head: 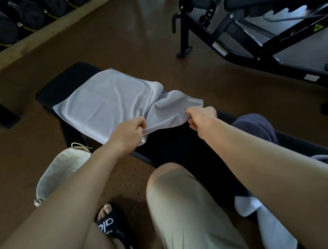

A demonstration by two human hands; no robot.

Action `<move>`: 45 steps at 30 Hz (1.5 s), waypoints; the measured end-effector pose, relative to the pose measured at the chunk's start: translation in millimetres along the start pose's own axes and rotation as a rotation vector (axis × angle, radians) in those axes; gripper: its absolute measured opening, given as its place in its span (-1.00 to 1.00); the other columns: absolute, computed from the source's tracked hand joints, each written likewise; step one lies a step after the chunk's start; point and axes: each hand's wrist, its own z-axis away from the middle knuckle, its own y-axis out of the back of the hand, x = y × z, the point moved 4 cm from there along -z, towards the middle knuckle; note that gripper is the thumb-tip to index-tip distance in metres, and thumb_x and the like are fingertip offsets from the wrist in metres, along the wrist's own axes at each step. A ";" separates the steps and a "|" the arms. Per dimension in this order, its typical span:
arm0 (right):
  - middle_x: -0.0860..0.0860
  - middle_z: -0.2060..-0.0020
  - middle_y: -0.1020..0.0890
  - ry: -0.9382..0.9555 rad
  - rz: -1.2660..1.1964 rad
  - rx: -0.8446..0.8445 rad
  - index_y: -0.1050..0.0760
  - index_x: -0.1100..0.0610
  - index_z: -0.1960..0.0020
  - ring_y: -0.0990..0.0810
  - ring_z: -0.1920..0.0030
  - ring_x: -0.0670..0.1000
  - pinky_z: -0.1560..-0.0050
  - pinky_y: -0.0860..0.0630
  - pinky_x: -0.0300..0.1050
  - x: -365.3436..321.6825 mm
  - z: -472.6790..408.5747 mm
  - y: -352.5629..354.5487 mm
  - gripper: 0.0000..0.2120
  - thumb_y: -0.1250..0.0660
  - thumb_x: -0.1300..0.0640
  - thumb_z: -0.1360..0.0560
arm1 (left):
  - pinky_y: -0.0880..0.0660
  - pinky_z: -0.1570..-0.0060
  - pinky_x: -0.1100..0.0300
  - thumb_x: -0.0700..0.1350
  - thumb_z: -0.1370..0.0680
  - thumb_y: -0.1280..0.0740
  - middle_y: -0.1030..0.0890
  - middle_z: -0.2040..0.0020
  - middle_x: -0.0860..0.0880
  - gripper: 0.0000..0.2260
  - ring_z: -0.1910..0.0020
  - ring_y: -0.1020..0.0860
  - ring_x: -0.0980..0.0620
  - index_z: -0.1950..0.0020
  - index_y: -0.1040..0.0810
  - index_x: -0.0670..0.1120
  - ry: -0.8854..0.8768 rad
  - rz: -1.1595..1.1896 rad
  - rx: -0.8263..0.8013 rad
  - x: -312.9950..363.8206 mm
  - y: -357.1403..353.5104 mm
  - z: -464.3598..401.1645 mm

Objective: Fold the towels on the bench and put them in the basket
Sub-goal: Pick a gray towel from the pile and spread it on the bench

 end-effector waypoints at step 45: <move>0.17 0.00 -0.66 0.328 0.231 0.014 -0.51 0.19 -0.10 -0.66 0.19 0.09 0.09 -0.69 0.05 -50.3 83.5 3.7 -0.75 -0.12 0.07 -0.72 | -0.32 0.34 0.09 -0.02 -0.59 -0.28 -0.50 0.23 0.00 -0.85 0.27 -0.47 0.01 0.07 -0.38 -0.06 -0.098 -0.045 0.423 116.6 1.0 57.3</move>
